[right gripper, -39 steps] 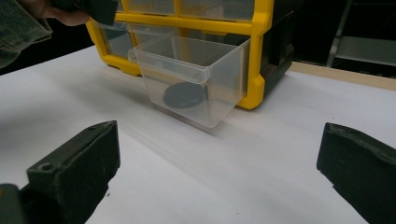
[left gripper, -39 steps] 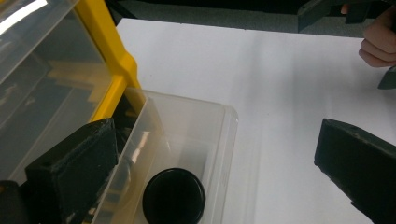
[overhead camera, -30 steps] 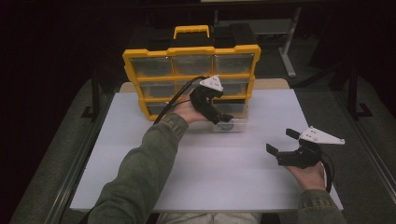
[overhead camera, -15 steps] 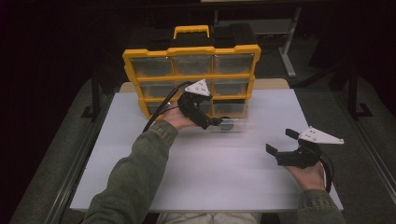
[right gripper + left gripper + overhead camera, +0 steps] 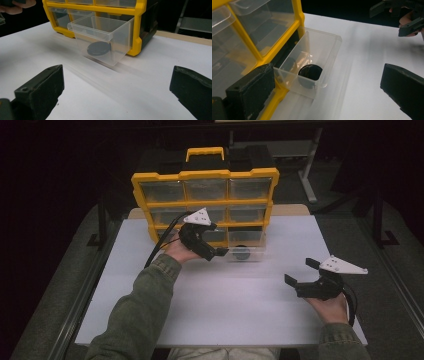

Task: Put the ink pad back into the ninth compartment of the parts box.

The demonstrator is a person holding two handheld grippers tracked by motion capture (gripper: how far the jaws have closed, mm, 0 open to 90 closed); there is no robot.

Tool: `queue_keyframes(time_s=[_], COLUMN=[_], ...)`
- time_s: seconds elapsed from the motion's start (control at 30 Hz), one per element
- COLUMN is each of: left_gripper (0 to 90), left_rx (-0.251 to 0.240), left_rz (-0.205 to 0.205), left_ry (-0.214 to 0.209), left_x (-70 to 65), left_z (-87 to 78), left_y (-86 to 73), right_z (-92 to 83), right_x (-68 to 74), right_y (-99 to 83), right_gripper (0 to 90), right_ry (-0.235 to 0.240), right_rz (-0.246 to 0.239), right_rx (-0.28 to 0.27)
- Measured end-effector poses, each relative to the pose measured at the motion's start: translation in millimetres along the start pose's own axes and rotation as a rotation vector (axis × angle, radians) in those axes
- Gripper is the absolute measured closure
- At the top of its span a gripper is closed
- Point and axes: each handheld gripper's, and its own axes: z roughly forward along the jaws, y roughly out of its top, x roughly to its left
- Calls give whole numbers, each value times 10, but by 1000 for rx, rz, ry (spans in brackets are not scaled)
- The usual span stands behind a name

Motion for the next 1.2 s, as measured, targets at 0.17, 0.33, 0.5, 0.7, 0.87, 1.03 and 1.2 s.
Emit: queue_keyframes(time_s=[0.17, 0.33, 0.5, 0.7, 0.87, 1.03, 1.2], left_gripper=[0, 0, 0, 0, 0, 0, 0], left_rx=[12, 9, -12, -52, -66, -66, -60], left_rz=[-13, -24, -53, -68, -88, -104, -112], left_ry=[-2, 14, 28, 48, 63, 75, 93], left_x=[-1, 4, 14, 9, 9, 4, -1], left_z=[-8, -83, -182, -301, -391, -477, -554], left_y=[-82, -159, -260, -345, -431, -526, -612], right_z=[6, 4, 8, 12, 13, 12, 15], right_x=[2, 1, 5, 6, 12, 18, 17], right_y=[-1, -1, -2, -5, -6, -8, -10], right_gripper=[0, 0, 0, 0, 0, 0, 0], right_ry=[0, -1, -1, -1, -2, -4, -3], right_rz=[-3, -2, -4, -3, -3, -5, -3], right_rx=[3, 3, 6, 7, 9, 11, 11])
